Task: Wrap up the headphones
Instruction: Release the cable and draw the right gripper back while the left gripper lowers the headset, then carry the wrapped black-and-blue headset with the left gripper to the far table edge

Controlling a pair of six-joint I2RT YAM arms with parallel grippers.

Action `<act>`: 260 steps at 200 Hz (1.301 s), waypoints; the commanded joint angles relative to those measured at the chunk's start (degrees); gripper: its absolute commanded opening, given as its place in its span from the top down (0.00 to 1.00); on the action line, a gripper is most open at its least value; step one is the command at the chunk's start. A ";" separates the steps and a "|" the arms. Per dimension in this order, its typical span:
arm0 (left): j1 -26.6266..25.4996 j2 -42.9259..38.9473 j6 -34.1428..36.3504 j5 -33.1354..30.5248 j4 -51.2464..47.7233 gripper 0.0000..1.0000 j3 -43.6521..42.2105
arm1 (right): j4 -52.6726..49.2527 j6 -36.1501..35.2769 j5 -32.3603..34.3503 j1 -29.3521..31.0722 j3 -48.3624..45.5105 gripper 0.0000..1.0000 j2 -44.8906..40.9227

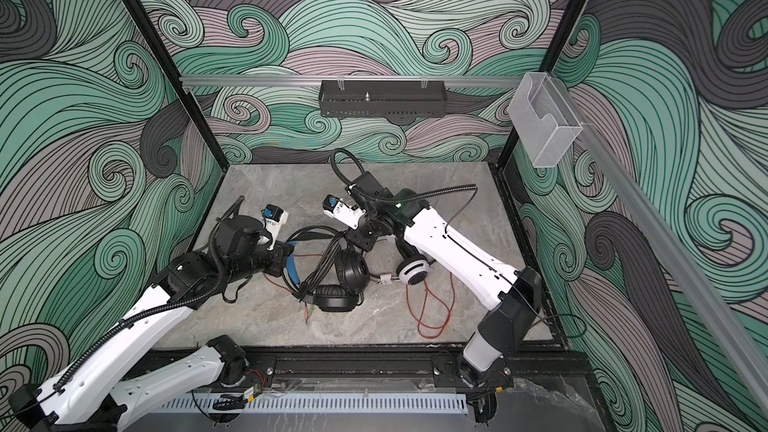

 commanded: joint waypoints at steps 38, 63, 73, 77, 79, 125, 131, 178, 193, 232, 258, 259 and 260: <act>-0.37 1.12 -0.70 0.39 -1.06 1.00 3.34 | 4.02 1.76 -0.52 -1.90 -3.77 0.68 -4.25; -0.37 1.63 -1.04 -0.55 -2.62 1.00 3.62 | 4.96 2.38 -1.25 -3.24 -5.90 0.61 -5.41; -0.37 1.93 -1.31 -0.84 -3.29 1.00 3.79 | 5.46 2.64 -1.41 -3.77 -6.94 0.59 -5.90; -0.29 2.03 -1.47 -0.93 -3.66 1.00 3.93 | 5.63 2.72 -1.40 -4.00 -7.33 0.58 -6.06; -0.35 2.09 -1.53 -0.99 -3.77 1.00 4.03 | 5.82 2.80 -1.40 -4.14 -7.56 0.57 -6.22; -0.26 4.70 -4.61 -1.57 -7.56 1.00 6.52 | 6.65 6.63 1.61 -8.00 -10.72 0.47 -7.01; -0.15 5.27 -5.26 -1.57 -8.03 1.00 7.05 | 6.62 7.16 2.96 -8.41 -10.80 0.46 -7.25; 4.61 13.71 -10.08 -2.16 -8.47 1.00 11.23 | 6.19 9.60 11.47 -9.12 -11.05 0.31 -12.43; 7.75 17.60 -10.45 -1.44 -7.06 1.00 12.58 | 6.20 11.31 10.05 -9.06 -10.64 0.26 -15.14; 16.13 28.20 -10.02 1.80 -0.33 1.00 16.56 | 1.41 16.52 6.23 -8.47 -6.29 0.09 -20.56; 21.69 36.89 -8.55 5.09 3.46 1.00 21.59 | -0.35 18.28 4.14 -8.33 -8.40 0.01 -23.20; 21.78 37.30 -8.45 5.14 3.55 1.00 21.79 | -0.51 18.33 4.09 -8.31 -8.43 0.01 -23.22; 22.00 37.63 -8.40 5.22 3.64 1.00 21.97 | -0.68 18.36 4.07 -8.30 -8.44 0.01 -23.22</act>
